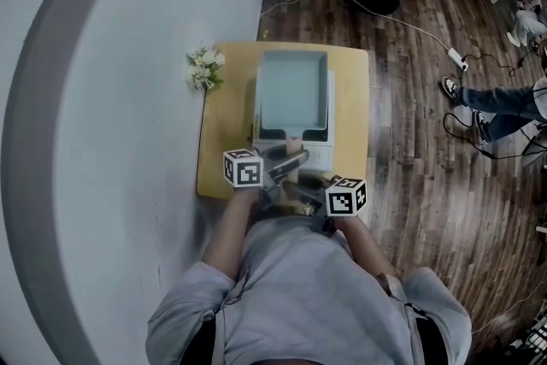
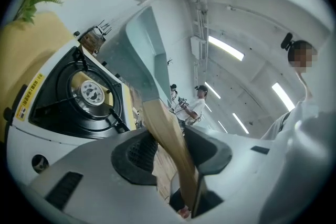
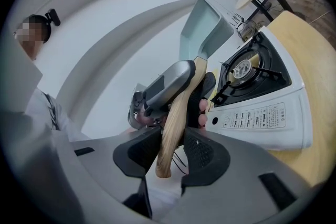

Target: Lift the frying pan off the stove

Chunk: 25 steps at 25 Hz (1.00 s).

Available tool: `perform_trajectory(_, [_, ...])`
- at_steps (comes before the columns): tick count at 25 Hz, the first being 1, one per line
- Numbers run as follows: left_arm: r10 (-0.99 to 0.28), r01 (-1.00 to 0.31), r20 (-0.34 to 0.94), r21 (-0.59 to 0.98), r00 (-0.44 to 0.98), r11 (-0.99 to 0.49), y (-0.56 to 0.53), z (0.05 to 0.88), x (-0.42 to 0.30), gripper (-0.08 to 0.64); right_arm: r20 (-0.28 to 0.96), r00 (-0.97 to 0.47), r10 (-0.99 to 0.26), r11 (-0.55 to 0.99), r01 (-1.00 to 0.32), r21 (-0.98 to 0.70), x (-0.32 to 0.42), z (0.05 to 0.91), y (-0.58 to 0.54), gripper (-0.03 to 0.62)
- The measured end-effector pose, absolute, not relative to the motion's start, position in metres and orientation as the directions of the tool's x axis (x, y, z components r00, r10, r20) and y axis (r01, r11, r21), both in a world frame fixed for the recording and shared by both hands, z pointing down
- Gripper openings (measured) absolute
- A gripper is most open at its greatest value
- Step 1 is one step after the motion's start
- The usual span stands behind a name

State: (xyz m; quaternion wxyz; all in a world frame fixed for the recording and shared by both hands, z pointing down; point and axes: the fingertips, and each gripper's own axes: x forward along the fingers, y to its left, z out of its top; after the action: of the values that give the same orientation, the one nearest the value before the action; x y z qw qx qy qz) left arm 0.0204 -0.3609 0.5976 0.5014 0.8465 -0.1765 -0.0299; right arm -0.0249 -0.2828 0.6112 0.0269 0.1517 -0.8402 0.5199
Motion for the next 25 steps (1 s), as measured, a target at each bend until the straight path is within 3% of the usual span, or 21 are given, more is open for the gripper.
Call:
perform_trajectory(16, [-0.219, -0.144, 0.026, 0.825, 0.975, -0.546, -0.286, 0.545, 0.041, 0.158, 0.168, -0.9, -0.403, 0.489, -0.367, -0.791, -0.009, 0.566, -0.216, 0.129])
perform_trajectory(25, [-0.173, -0.141, 0.051, 0.812, 0.984, -0.566, -0.252, 0.544, 0.048, 0.16, 0.183, -0.867, -0.463, 0.465, -0.413, -0.783, -0.005, 0.565, -0.184, 0.127])
